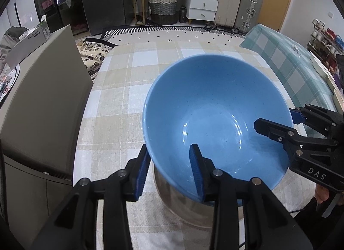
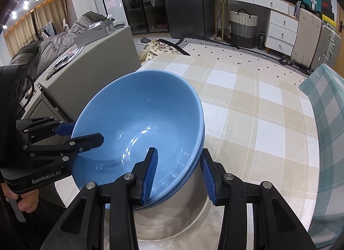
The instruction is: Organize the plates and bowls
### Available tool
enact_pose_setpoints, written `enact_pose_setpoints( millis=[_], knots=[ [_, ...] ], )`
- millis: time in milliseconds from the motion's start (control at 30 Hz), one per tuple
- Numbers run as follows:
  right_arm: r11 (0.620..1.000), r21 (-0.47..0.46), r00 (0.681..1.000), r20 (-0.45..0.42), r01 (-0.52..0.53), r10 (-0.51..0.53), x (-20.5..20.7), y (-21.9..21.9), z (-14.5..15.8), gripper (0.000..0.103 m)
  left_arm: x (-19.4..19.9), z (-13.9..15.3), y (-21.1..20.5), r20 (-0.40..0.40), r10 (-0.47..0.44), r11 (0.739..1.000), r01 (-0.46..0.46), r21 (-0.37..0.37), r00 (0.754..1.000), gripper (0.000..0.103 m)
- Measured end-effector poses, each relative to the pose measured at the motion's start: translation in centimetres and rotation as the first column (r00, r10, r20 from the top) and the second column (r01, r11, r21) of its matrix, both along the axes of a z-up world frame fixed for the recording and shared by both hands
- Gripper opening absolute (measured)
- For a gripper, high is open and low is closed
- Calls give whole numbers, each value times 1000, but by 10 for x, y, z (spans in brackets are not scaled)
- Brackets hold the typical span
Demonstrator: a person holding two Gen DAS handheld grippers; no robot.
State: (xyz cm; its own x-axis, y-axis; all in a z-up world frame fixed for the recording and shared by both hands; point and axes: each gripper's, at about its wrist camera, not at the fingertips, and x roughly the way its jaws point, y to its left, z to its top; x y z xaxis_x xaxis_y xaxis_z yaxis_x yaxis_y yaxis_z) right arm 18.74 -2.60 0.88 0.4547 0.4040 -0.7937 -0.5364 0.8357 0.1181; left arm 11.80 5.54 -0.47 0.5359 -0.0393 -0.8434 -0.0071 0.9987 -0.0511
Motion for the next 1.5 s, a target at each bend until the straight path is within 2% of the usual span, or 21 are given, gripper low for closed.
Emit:
enact_pose_setpoints(
  millis=[133, 300, 500, 600, 633, 667, 700, 767, 800, 833, 967, 1200, 1500],
  knots=[
    [1000, -5, 1000, -1, -2, 2, 1, 0, 0, 41, 1, -1, -3, 5, -10, 1000, 10, 20, 1000, 38],
    [1000, -5, 1000, 0, -1, 1, 0, 1, 1, 42, 1, -1, 0, 6, -12, 1000, 12, 10, 1000, 39],
    [1000, -1, 1000, -4, -5, 5, 1, 0, 1, 44, 1, -1, 1, 8, -27, 1000, 27, -4, 1000, 46],
    [1000, 17, 1000, 3, -6, 6, 0, -3, 5, 52, -3, 4, 2, 24, -29, 1000, 29, -1, 999, 53],
    [1000, 20, 1000, 12, -3, 3, 0, -4, 7, 60, -5, 7, 3, 32, -28, 1000, 28, 0, 999, 59],
    [1000, 27, 1000, 19, -1, 1, -1, -6, 9, 72, -7, 9, 5, 42, -24, 1000, 24, 1, 999, 62],
    [999, 37, 1000, 26, 1, -2, -1, -8, 12, 78, -9, 12, 7, 57, -19, 1000, 19, 0, 998, 63],
    [998, 70, 999, 35, 6, -9, -2, -14, 18, 94, -14, 18, 11, 85, -16, 1000, 16, -5, 996, 77],
    [997, 83, 999, 35, 5, -8, -3, -17, 20, 97, -17, 21, 14, 108, -6, 1000, 7, -7, 994, 88],
    [996, 91, 999, 39, 6, -9, -4, -19, 23, 102, -21, 23, 16, 129, 5, 1000, -4, -7, 992, 95],
    [995, 101, 996, 88, 13, -22, -14, -25, 31, 102, -34, 27, 24, 180, 28, 1000, -25, -19, 983, 103],
    [993, 117, 985, 175, -24, 3, -44, -30, 38, 102, -59, 28, 29, 271, 66, 998, -59, -33, 960, 103],
    [984, 162, 964, 266, -67, 21, -90, -40, 29, 102, -101, 19, 30, 319, 112, 993, -99, -58, 941, 103]
  ],
)
